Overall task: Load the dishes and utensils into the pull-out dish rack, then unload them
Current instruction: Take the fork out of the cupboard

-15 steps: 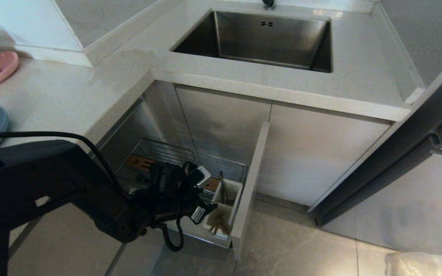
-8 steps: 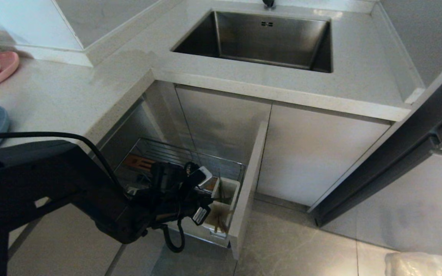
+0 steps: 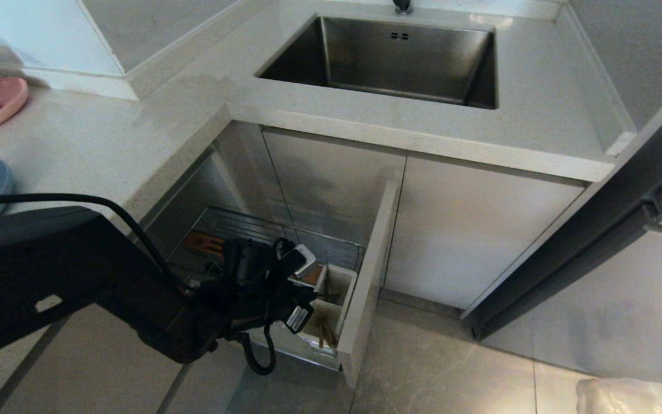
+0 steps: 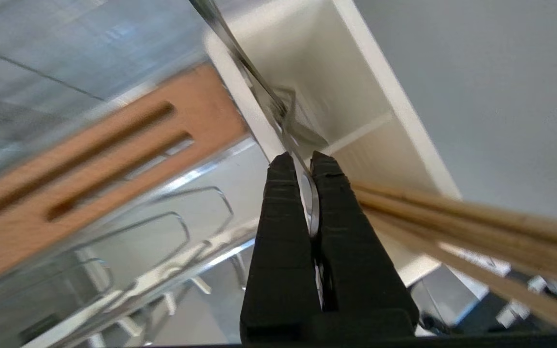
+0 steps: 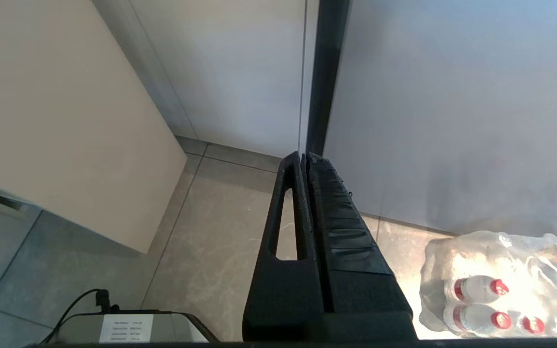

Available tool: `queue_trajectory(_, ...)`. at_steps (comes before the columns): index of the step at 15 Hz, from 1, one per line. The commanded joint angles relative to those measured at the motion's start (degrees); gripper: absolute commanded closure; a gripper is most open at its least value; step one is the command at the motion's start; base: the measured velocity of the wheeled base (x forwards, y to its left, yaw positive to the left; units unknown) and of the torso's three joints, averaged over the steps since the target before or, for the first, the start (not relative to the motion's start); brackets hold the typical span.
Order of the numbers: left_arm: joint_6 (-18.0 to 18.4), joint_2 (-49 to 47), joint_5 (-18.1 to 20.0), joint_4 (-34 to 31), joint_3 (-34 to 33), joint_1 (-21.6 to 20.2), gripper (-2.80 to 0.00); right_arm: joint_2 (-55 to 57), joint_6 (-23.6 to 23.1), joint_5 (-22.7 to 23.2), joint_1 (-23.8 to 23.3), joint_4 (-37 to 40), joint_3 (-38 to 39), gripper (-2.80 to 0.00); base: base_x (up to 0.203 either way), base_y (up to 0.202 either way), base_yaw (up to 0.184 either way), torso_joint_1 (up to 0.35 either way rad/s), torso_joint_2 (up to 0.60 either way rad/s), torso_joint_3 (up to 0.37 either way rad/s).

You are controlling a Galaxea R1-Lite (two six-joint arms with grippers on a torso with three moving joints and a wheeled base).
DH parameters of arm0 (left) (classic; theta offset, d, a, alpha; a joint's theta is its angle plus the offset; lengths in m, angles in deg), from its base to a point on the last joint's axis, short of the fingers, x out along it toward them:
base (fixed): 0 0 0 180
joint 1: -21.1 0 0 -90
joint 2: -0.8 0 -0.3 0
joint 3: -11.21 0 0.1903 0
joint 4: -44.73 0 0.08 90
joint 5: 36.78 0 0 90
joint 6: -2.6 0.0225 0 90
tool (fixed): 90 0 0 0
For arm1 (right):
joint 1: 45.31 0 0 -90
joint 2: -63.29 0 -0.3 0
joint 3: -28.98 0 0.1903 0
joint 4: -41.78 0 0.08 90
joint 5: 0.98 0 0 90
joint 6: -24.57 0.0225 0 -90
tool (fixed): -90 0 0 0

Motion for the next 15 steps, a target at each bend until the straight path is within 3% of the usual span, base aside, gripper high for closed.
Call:
queue_trajectory(1, 0.02, 2.07, -0.74, 0.34, 0.14, -0.05, 0.0, 0.03, 0.0, 0.0, 0.0, -0.03, 0.0, 0.0, 0.0, 0.0, 0.0, 0.0, 0.0, 0.0)
queue_trajectory(15, -2.25, 8.73, -1.77, 0.09, 0.12, 0.11, 0.0, 0.09, 0.0, 0.0, 0.0, -0.03, 0.0, 0.0, 0.0, 0.0, 0.0, 0.0, 0.0, 0.0)
